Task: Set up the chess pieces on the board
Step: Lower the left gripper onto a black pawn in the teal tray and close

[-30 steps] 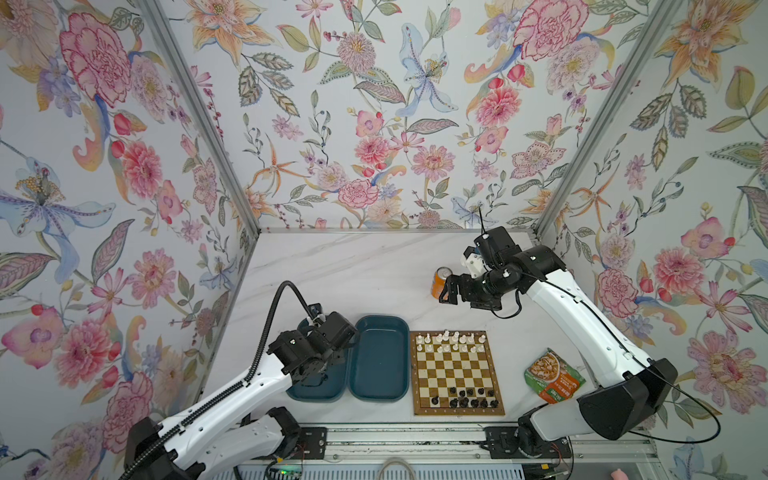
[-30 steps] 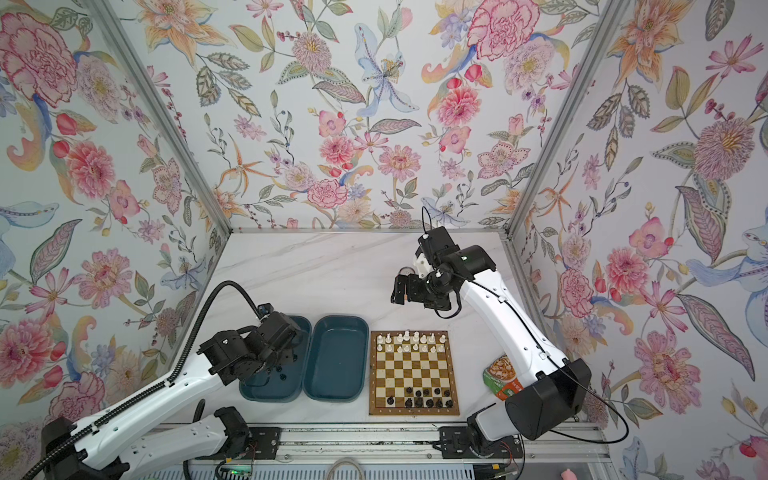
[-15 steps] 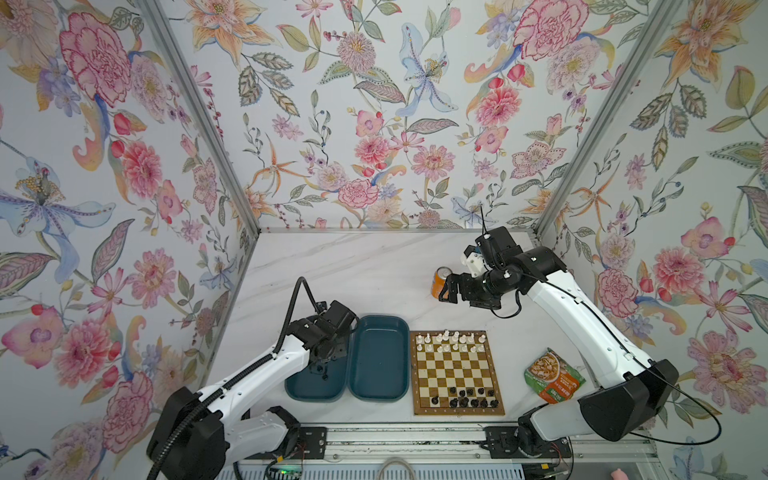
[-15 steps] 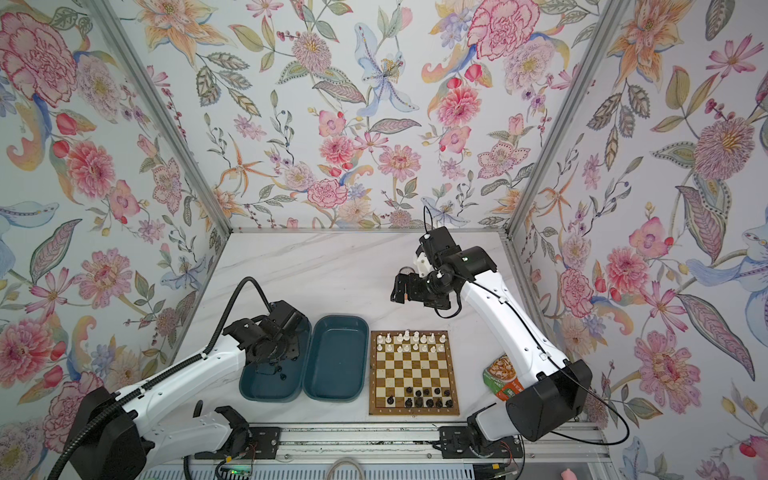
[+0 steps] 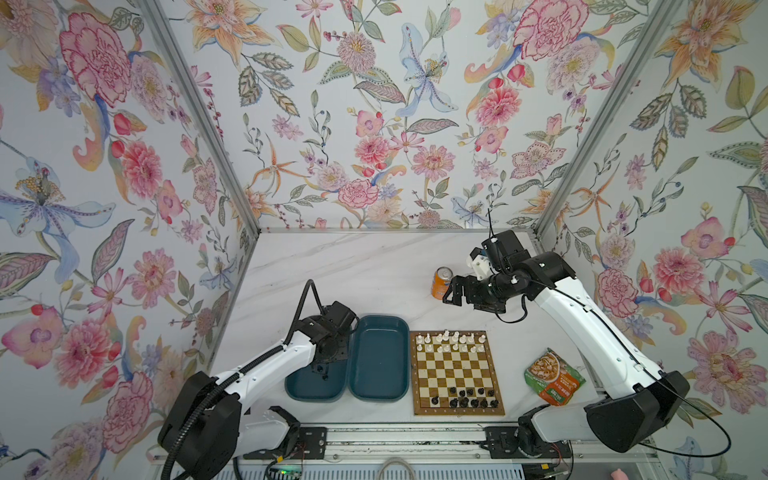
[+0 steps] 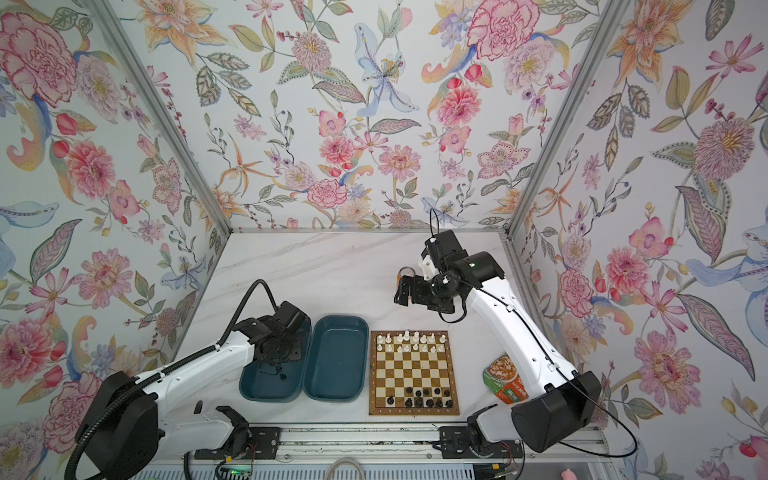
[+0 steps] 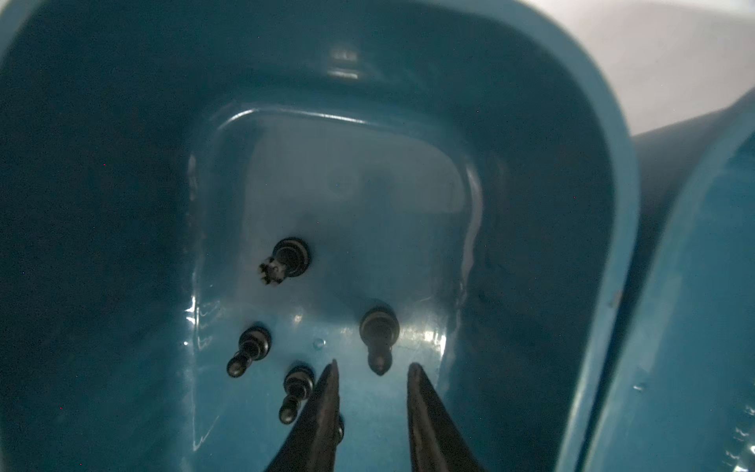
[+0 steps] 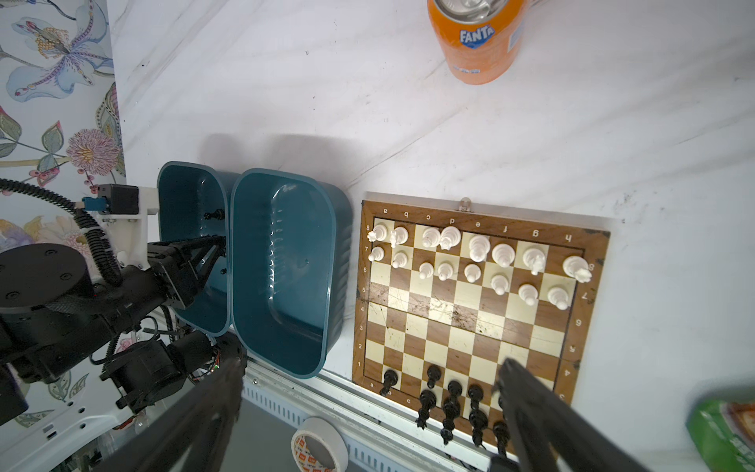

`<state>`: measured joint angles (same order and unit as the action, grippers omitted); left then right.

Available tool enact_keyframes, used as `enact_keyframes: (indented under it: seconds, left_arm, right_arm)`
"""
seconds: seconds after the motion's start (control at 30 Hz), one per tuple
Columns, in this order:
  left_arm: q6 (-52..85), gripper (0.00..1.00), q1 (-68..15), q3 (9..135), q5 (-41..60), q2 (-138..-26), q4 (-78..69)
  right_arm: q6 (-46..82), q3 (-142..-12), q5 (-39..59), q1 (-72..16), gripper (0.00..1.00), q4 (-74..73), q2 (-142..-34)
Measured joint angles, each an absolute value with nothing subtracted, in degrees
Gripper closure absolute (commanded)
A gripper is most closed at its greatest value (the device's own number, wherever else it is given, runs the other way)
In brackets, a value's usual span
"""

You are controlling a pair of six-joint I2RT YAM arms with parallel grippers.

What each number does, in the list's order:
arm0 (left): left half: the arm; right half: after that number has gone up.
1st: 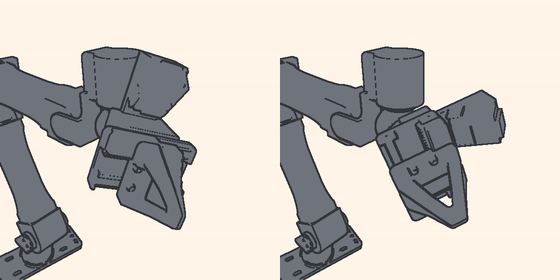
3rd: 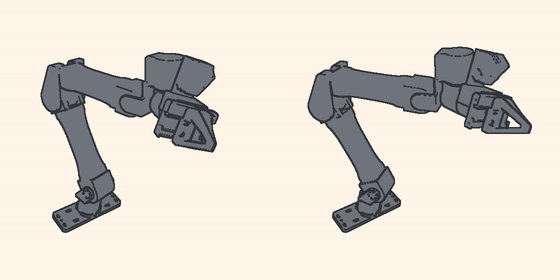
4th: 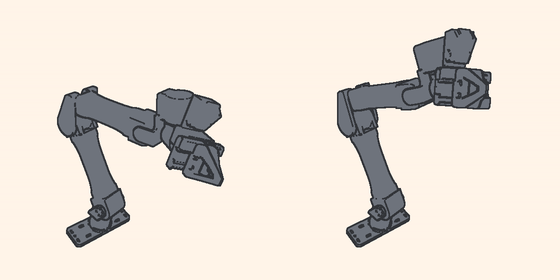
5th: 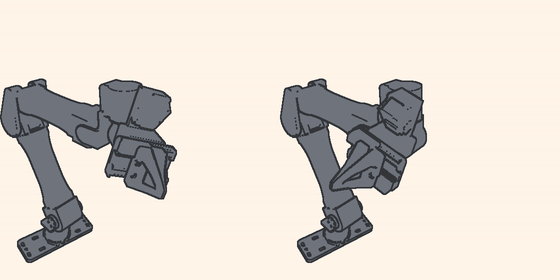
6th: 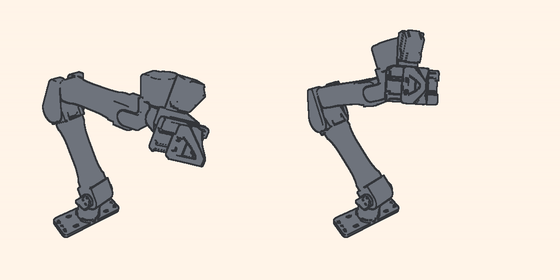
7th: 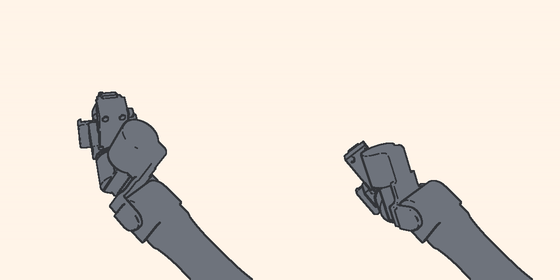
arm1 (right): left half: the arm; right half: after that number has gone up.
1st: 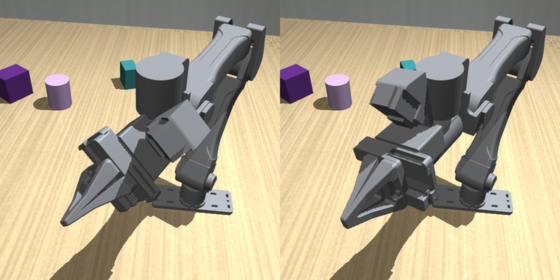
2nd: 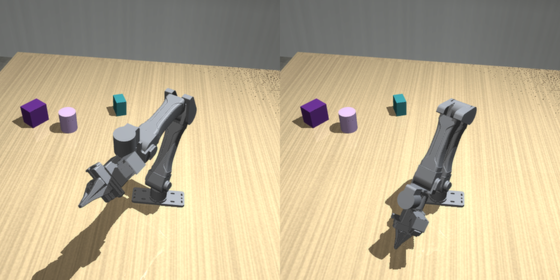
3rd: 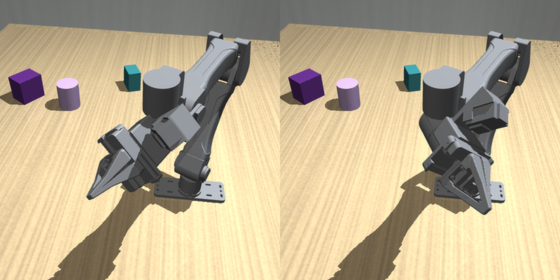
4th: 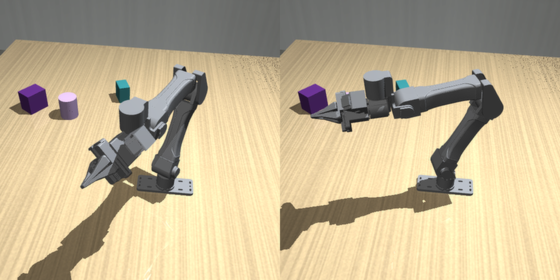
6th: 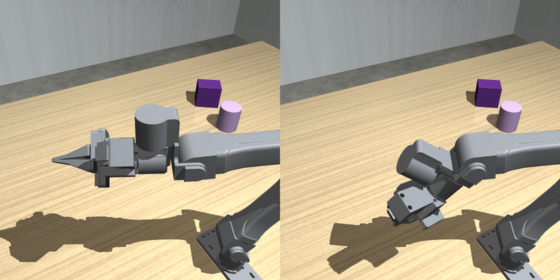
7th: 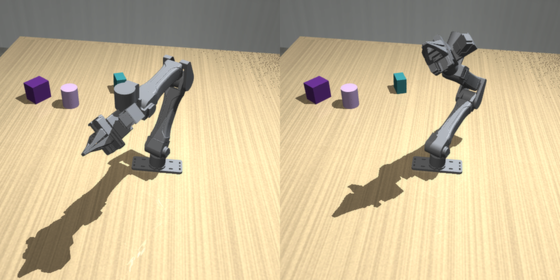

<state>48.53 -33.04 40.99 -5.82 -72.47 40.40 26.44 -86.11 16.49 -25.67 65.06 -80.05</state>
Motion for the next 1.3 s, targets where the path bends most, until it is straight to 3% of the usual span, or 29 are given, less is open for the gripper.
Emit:
enact_keyframes:
  seconds: [0.7,1.3]
  left_arm:
    - [45.12,0.72,-31.44,40.25,-4.69,-76.03,36.71]
    - [44.29,0.9,-31.22,40.27,-4.67,-76.58,36.71]
  right_arm:
    - [27.18,-83.31,20.23,-29.02,0.01,64.88,-78.72]
    - [26.98,-83.18,20.64,-29.19,0.01,64.86,-78.72]
